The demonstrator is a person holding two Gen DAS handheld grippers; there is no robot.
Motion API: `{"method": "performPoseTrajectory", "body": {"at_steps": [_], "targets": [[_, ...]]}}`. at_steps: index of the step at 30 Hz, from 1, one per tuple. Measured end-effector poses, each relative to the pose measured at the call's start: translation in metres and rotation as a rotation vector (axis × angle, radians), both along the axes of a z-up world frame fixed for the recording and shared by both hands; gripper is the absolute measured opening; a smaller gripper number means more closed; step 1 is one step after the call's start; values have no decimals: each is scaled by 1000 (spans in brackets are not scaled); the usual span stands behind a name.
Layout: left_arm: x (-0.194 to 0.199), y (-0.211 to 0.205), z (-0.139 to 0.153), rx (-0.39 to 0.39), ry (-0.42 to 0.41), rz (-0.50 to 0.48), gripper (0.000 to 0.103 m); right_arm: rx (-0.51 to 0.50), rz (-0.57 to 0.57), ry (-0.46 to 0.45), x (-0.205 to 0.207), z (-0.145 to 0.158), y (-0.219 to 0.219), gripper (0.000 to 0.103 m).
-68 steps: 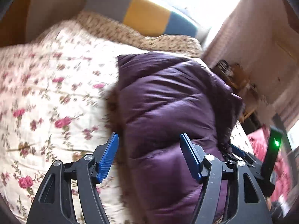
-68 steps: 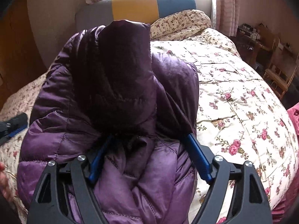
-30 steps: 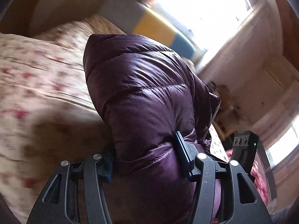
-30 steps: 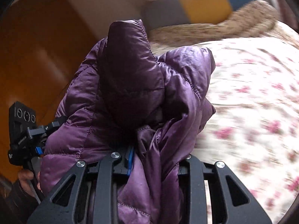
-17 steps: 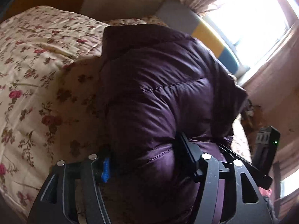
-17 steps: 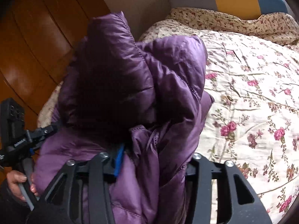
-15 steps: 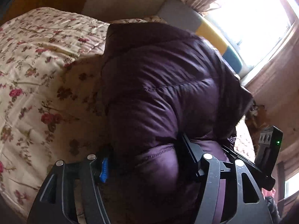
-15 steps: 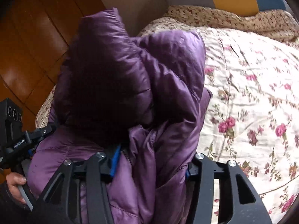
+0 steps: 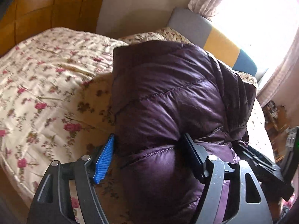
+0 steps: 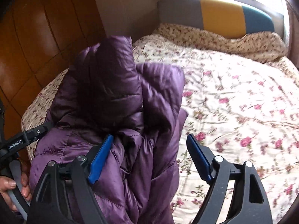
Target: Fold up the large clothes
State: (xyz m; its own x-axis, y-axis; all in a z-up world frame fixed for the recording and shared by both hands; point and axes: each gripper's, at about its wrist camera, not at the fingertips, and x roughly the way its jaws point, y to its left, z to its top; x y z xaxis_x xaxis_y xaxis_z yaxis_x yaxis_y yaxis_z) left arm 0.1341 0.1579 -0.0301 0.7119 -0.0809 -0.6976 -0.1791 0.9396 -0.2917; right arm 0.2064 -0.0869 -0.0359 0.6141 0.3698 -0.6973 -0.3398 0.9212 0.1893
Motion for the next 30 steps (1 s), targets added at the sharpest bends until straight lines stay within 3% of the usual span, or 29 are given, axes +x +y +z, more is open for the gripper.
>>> {"method": "performPoseTrajectory", "body": {"at_steps": [2, 7, 12, 30], "targets": [[1, 1, 4, 28, -8, 7, 71, -8, -11, -32, -24, 12, 4, 79], [-6, -4, 15, 56, -32, 4, 71, -24, -25, -85, -32, 31, 10, 79], [-5, -6, 21, 75, -43, -4, 71, -30, -25, -108, -49, 46, 21, 70], [16, -6, 24, 100, -53, -29, 71, -51, -10, -123, -30, 61, 49, 66]]}}
